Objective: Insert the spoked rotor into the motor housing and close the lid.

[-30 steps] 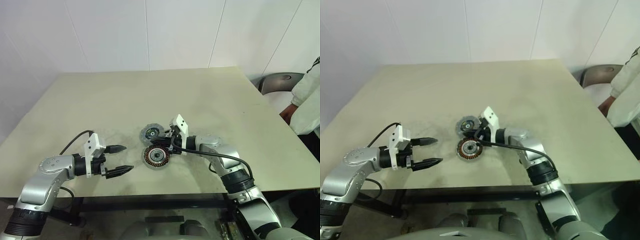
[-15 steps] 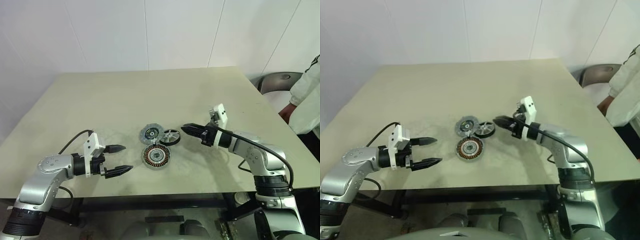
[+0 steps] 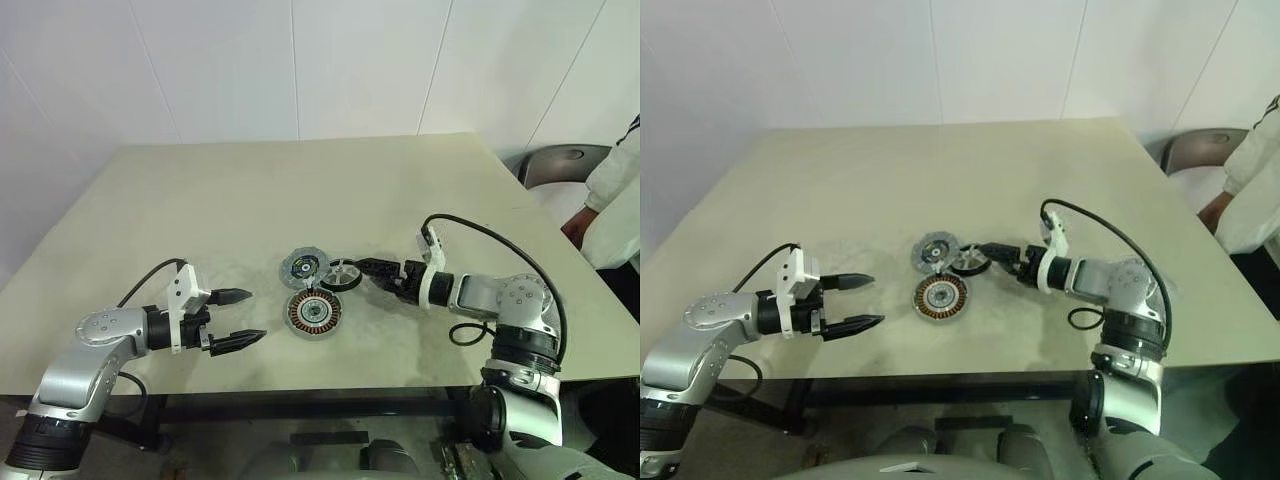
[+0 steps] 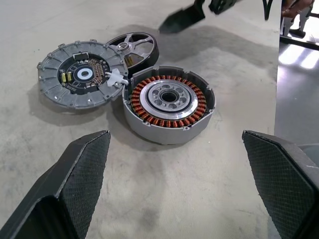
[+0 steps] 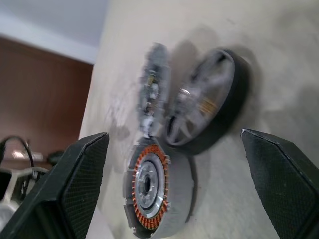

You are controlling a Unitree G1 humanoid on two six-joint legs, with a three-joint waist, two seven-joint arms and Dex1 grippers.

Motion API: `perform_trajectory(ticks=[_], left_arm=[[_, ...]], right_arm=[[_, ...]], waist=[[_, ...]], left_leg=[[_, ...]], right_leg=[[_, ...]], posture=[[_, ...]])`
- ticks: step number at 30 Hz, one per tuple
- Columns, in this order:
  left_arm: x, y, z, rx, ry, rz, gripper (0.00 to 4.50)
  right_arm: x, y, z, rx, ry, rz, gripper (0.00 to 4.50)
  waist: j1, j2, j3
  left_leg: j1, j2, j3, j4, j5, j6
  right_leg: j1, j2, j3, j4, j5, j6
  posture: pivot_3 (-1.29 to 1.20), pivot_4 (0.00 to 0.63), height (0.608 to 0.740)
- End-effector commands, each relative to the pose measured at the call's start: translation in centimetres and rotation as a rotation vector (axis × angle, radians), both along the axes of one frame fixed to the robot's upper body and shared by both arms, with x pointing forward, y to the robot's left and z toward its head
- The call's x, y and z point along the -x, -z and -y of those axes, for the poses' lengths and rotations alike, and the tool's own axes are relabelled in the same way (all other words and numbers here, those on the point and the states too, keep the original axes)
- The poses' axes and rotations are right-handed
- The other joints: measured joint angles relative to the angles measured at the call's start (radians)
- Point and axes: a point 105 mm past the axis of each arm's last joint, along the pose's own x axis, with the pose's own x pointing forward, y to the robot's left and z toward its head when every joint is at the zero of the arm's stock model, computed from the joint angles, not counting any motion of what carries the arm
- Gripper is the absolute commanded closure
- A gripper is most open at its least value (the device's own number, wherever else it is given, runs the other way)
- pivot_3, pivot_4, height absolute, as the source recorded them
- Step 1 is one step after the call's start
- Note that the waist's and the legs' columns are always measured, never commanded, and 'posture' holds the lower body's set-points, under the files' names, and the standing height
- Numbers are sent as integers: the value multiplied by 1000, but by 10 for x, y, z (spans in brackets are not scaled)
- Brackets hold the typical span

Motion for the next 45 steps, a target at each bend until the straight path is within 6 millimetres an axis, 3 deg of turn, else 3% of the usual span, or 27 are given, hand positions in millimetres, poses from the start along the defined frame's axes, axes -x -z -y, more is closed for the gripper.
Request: perform_trajectory(ticks=[1, 11, 19, 22, 32, 36, 42, 45], left_arm=[[-2, -13, 0, 5, 8, 47, 0], [-2, -11, -1, 2, 8, 49, 0], [-1, -10, -2, -1, 6, 49, 0], [-2, -10, -2, -3, 6, 50, 0], [-3, -10, -1, -4, 5, 53, 0], [-3, -10, -1, -4, 4, 53, 0], [-3, -9, -2, -5, 3, 52, 0], [-4, -9, -1, -5, 6, 51, 0]], right_arm=[[-7, -10, -6, -71, 22, -16, 42], [-17, -4, -30, -156, 59, -99, 42], [-21, 8, -33, -146, 104, -154, 42], [-22, 7, -36, -158, 102, -154, 605], [-26, 9, -41, -153, 129, -172, 4074], [-28, 8, -33, -141, 154, -166, 4136], [-36, 1, 14, -102, 267, -127, 4136], [-35, -1, 28, -91, 283, -118, 4136]], waist=[[-1, 0, 0], [-38, 1, 0], [-56, 2, 0], [-55, 2, 0], [-56, 3, 0], [-56, 3, 0], [-46, 4, 0], [-49, 4, 0]], left_leg=[[0, 0, 0, 0, 0, 0], [0, 0, 0, 0, 0, 0], [0, 0, 0, -1, 0, 0], [1, 0, 0, 0, 0, 0], [1, 0, 0, -1, 0, 0], [1, 0, 0, -1, 0, 0], [0, 0, 0, 0, 0, 0], [0, -1, 0, 0, 0, 0]], right_leg=[[0, 0, 0, 0, 0, 0], [0, 0, 0, 0, 0, 0], [0, 0, 0, 1, 0, 0], [0, 0, 0, 1, 0, 0], [0, 0, 0, 1, 0, 0], [0, 0, 0, 1, 0, 0], [0, 0, 0, 0, 0, 0], [1, -1, 0, 0, 0, 0]], posture=[[0, 0, 740], [0, 0, 740], [0, 0, 740], [0, 0, 740], [0, 0, 740], [0, 0, 740], [0, 0, 740], [0, 0, 740]])
